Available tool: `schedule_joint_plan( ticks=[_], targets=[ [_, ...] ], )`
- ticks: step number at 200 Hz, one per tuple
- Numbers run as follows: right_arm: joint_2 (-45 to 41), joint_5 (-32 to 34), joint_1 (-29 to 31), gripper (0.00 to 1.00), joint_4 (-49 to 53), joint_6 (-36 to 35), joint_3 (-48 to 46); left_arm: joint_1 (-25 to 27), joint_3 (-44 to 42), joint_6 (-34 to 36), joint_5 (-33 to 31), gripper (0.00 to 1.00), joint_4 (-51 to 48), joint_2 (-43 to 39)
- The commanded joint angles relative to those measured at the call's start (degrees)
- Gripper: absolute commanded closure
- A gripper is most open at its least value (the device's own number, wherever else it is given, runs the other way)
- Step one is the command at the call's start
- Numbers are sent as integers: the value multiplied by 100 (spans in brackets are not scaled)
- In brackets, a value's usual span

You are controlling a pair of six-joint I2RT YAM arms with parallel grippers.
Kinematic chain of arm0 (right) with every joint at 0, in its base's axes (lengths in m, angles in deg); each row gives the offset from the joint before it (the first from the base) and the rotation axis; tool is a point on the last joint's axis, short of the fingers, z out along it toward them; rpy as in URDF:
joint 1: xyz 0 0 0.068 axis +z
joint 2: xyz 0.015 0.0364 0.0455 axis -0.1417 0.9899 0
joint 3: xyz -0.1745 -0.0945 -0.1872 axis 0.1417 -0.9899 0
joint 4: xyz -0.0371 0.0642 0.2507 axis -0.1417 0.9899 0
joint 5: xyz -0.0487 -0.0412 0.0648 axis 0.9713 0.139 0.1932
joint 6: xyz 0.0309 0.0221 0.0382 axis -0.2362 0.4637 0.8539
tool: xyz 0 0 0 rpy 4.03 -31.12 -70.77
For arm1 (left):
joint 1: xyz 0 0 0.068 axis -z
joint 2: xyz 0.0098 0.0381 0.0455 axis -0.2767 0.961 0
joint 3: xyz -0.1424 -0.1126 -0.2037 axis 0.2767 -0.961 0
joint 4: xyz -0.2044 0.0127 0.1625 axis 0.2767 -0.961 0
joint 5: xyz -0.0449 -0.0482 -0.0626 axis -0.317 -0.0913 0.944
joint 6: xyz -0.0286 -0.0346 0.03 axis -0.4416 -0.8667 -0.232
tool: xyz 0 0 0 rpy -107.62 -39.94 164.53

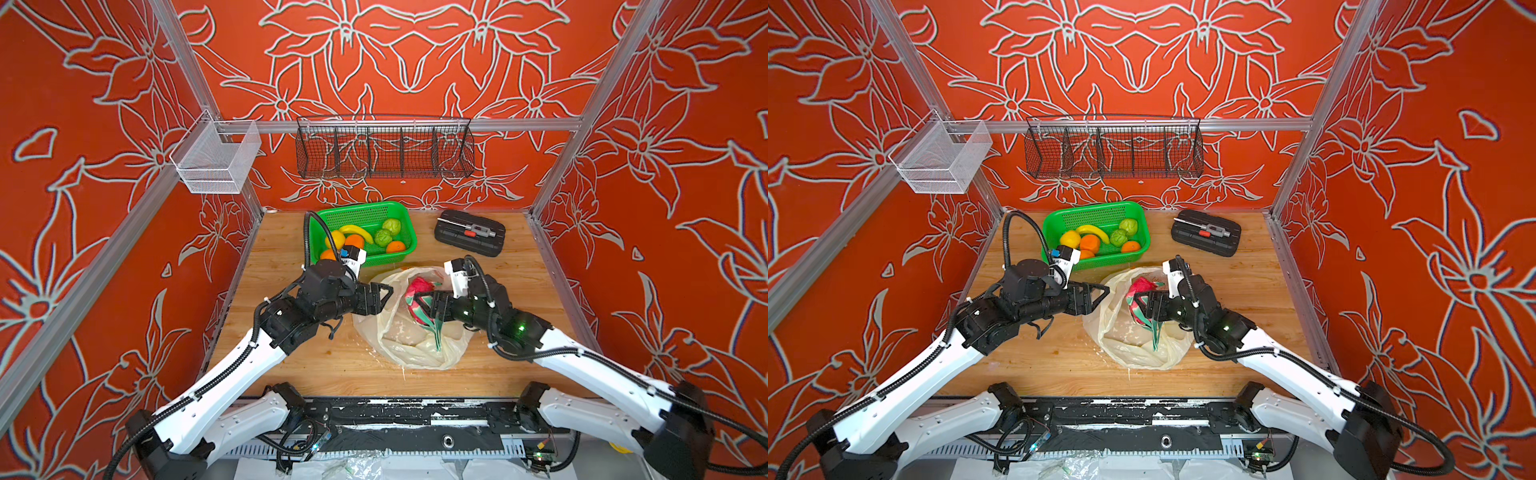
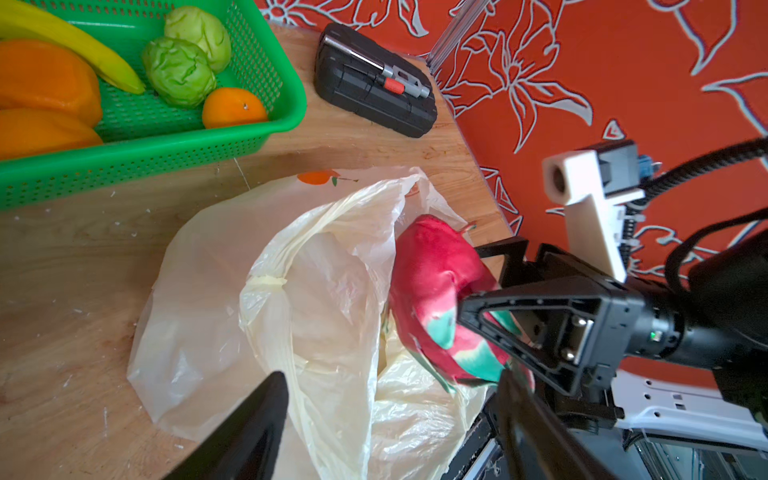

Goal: Untie the knot of the plastic bag and take out the fruit
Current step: 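Lift the dragon fruit up out of the bag with the right gripper, then carry the dragon fruit to the basket with right gripper while left releases bag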

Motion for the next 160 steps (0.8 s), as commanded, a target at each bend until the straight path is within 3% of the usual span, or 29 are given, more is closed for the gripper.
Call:
schedule_joint_plan(
  ticks=[1,13,31,56,107,160],
  targets=[
    [-407,83,-24,63,-599,-622,-93,29,300,-694,251,6,309,136],
    [-585,17,-24,63,-876,-839,-137,29,432,-858,427,0,409,338],
    [-718,213,-32,63,-1319,-1055,-158,29,625,-958,785,2,598,498],
    [-404,344,-109,63,-1463,-1244,258,29,675,-1066,726,2,805,435],
    [1164,-170,-520,63,-1531,-859,1613,29,738,-680,374,2,305,-88],
    [2935,-441,-739,65,-1142,-402,3185,30,656,449,-188,2,-766,-613]
  ],
)
